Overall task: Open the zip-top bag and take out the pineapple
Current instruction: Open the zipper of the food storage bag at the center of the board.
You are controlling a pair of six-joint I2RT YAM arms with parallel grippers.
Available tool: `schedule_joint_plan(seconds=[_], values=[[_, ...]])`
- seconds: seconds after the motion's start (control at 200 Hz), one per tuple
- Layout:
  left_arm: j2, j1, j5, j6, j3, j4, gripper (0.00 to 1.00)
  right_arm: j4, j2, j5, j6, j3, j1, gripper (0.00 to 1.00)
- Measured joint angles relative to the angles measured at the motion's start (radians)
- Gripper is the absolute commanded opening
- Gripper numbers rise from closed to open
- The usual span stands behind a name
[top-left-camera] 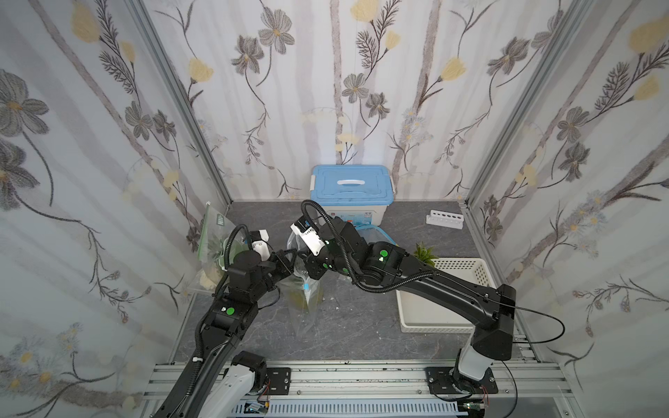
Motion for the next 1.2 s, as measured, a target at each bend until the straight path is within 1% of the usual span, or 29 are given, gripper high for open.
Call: schedule_joint_plan(seconds=[0.125, 0.235, 0.375, 0.63, 0.649, 0.664, 0.669, 0.674, 0.679, 0.734, 0.884, 1.029, 1.099, 1.199], values=[[-0.064, 0.000, -0.029, 0.023, 0.024, -0.058, 0.00, 0.003, 0.000, 0.070, 0.013, -0.026, -0.003, 0.00], [-0.134, -0.001, -0.064, 0.052, 0.051, -0.142, 0.00, 0.004, -0.025, 0.108, 0.039, -0.109, -0.004, 0.00], [-0.216, -0.001, -0.108, 0.075, 0.063, -0.256, 0.00, 0.000, -0.091, 0.152, 0.087, -0.201, -0.004, 0.00], [-0.231, -0.002, -0.103, 0.074, 0.008, -0.272, 0.00, -0.034, -0.199, 0.217, 0.195, -0.294, 0.000, 0.00], [-0.233, -0.003, -0.101, 0.074, 0.006, -0.271, 0.00, -0.039, -0.203, 0.219, 0.201, -0.296, 0.000, 0.02], [-0.235, -0.003, -0.100, 0.074, 0.003, -0.269, 0.00, -0.043, -0.204, 0.220, 0.204, -0.297, 0.000, 0.05], [-0.235, -0.003, -0.100, 0.074, 0.002, -0.268, 0.00, -0.044, -0.205, 0.221, 0.204, -0.298, 0.000, 0.07], [-0.236, -0.003, -0.099, 0.074, 0.002, -0.268, 0.00, -0.045, -0.206, 0.222, 0.204, -0.298, 0.000, 0.07], [-0.237, -0.003, -0.098, 0.074, 0.001, -0.267, 0.00, -0.045, -0.206, 0.222, 0.204, -0.298, 0.000, 0.10], [-0.244, -0.003, -0.096, 0.073, -0.005, -0.267, 0.00, -0.049, -0.206, 0.227, 0.215, -0.297, 0.001, 0.20], [-0.260, -0.003, -0.098, 0.072, -0.019, -0.259, 0.00, -0.114, -0.215, 0.262, 0.195, -0.238, 0.018, 0.37], [-0.283, -0.003, -0.097, 0.064, -0.044, -0.237, 0.00, -0.151, -0.221, 0.261, 0.163, -0.110, 0.054, 0.40], [-0.294, -0.003, -0.097, 0.053, -0.057, -0.224, 0.00, -0.165, -0.215, 0.231, 0.141, -0.060, 0.057, 0.41], [-0.309, -0.004, -0.097, 0.047, -0.071, -0.208, 0.00, -0.190, -0.155, 0.193, 0.119, 0.041, 0.059, 0.41]])
